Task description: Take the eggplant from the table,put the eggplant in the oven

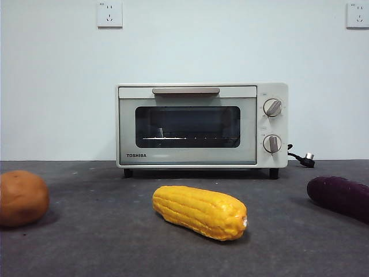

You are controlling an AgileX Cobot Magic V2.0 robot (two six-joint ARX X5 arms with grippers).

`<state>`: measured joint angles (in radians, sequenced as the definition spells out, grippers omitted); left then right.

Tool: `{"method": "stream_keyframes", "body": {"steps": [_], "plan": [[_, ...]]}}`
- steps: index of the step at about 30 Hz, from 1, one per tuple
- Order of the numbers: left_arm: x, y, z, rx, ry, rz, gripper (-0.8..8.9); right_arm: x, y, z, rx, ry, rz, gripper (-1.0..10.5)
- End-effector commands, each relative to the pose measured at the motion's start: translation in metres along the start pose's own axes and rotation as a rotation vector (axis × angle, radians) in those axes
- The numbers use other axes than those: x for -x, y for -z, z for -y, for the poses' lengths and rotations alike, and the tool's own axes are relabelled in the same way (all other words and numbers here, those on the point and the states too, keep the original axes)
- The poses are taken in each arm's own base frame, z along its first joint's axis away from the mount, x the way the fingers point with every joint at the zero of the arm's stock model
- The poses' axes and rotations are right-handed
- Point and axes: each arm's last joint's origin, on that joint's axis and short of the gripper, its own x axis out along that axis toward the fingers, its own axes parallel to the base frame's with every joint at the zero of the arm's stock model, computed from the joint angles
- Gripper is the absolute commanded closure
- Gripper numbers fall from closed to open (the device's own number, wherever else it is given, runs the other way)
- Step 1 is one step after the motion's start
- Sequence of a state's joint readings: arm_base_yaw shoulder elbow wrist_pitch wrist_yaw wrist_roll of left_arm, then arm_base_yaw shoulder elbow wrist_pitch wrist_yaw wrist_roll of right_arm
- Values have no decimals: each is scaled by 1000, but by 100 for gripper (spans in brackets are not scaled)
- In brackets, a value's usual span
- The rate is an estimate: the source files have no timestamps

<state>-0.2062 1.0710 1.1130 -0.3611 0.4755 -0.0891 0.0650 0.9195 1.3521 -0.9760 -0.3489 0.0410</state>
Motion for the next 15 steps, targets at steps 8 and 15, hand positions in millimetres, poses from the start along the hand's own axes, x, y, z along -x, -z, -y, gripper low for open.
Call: {"method": "stream_keyframes", "body": {"steps": [8,15], "plan": [[-73,-7,-20,-28,39,-85,819,1,-1,-1,-6,-5,4,251],[-126,-25,-24,-53,74,-113,819,1,-1,-1,-5,-4,3,253]]}}
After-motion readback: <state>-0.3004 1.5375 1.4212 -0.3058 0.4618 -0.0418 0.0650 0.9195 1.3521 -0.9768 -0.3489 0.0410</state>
